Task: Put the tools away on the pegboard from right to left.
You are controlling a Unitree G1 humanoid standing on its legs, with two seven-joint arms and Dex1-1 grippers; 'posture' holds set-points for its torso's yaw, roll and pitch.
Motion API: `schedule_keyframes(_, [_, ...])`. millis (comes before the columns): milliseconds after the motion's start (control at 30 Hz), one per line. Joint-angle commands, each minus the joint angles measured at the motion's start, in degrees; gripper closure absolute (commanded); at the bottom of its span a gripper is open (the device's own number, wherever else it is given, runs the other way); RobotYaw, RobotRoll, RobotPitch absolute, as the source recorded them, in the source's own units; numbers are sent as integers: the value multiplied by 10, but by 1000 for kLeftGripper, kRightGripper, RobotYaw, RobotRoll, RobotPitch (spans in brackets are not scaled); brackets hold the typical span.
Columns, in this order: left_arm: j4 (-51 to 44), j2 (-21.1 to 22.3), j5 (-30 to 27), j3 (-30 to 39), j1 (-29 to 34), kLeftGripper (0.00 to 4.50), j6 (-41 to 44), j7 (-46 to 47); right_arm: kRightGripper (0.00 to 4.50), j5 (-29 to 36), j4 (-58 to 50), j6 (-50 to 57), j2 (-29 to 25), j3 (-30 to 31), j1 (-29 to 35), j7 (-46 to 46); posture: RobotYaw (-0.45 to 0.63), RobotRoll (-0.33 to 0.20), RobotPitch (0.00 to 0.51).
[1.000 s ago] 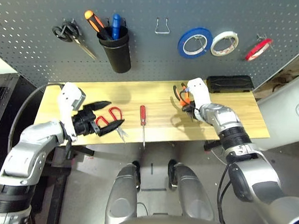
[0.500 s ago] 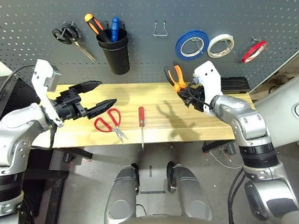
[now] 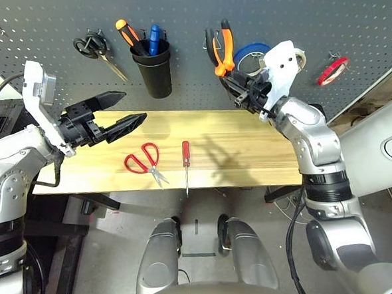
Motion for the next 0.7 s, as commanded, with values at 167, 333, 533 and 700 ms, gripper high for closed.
schedule_keyframes(167, [-6,10,-10,-2,-5,0,13,1,3741,-53,117,-158,23,5,-74,-53,66,0,127])
schedule_keyframes(333, [-11,9,-11,-5,-7,0,17,3,3741,-100,231,-261,36,13,-134,-101,76,0,131])
schedule_keyframes(533, [-19,9,-13,-7,-6,0,24,6,3741,-119,346,-330,55,10,-190,-139,81,0,135])
schedule_keyframes(700, [-26,11,-15,-7,-6,0,30,9,3741,-139,429,-377,65,15,-224,-170,88,0,143])
